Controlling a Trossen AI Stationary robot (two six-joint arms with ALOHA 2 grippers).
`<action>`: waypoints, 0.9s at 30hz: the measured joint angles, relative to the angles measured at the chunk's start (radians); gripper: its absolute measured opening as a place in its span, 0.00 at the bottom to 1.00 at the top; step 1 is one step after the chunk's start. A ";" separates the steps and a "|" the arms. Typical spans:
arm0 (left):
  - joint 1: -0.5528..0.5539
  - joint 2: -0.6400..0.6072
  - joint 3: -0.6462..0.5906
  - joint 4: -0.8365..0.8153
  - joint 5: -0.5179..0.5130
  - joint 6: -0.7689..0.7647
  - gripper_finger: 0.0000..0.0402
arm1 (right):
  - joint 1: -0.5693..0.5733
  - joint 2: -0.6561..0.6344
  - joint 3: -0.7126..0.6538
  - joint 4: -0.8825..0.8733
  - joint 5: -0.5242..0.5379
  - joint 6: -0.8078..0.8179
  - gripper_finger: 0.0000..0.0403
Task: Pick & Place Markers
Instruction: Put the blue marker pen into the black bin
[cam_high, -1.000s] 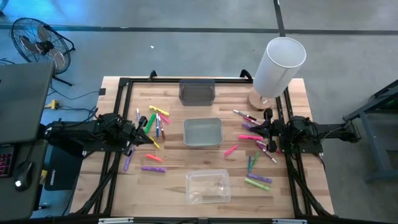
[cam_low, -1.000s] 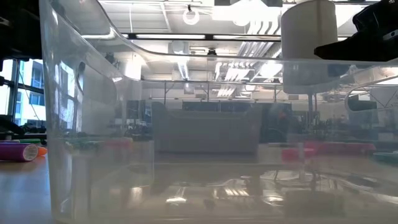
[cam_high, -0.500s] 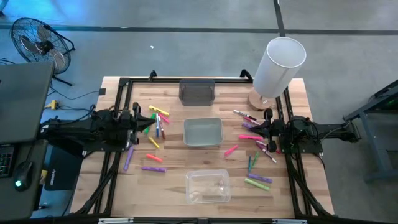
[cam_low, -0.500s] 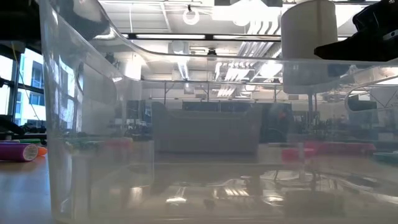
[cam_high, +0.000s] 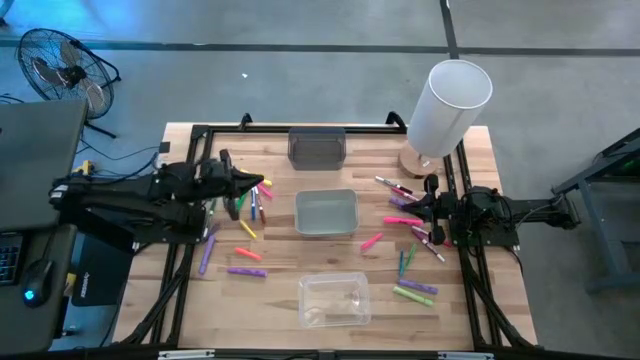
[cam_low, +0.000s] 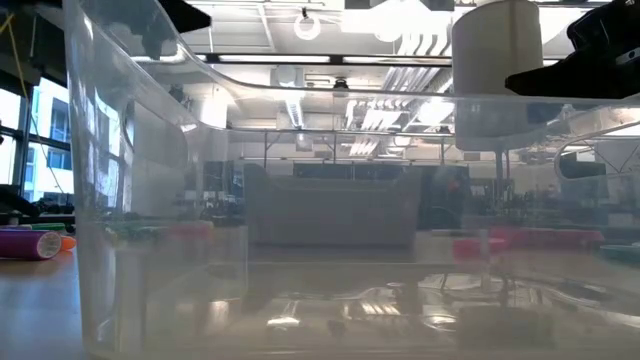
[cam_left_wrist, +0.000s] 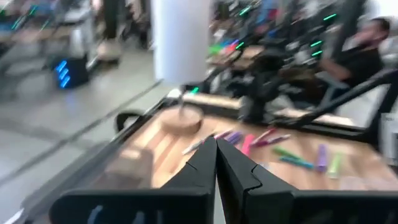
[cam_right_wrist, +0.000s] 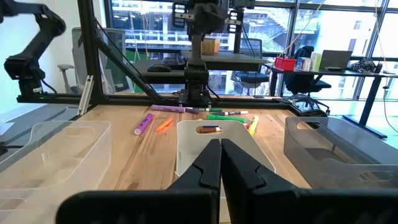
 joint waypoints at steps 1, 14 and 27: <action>0.000 0.032 0.031 -0.037 -0.040 -0.036 0.05 | 0.000 0.000 0.000 0.000 0.000 0.000 0.00; 0.180 0.440 0.462 -0.874 -0.056 -0.845 0.54 | 0.000 0.000 0.000 0.000 0.000 0.000 0.00; 0.565 0.679 0.499 -1.208 0.200 -0.934 0.66 | 0.000 0.000 0.000 0.000 0.000 0.000 0.00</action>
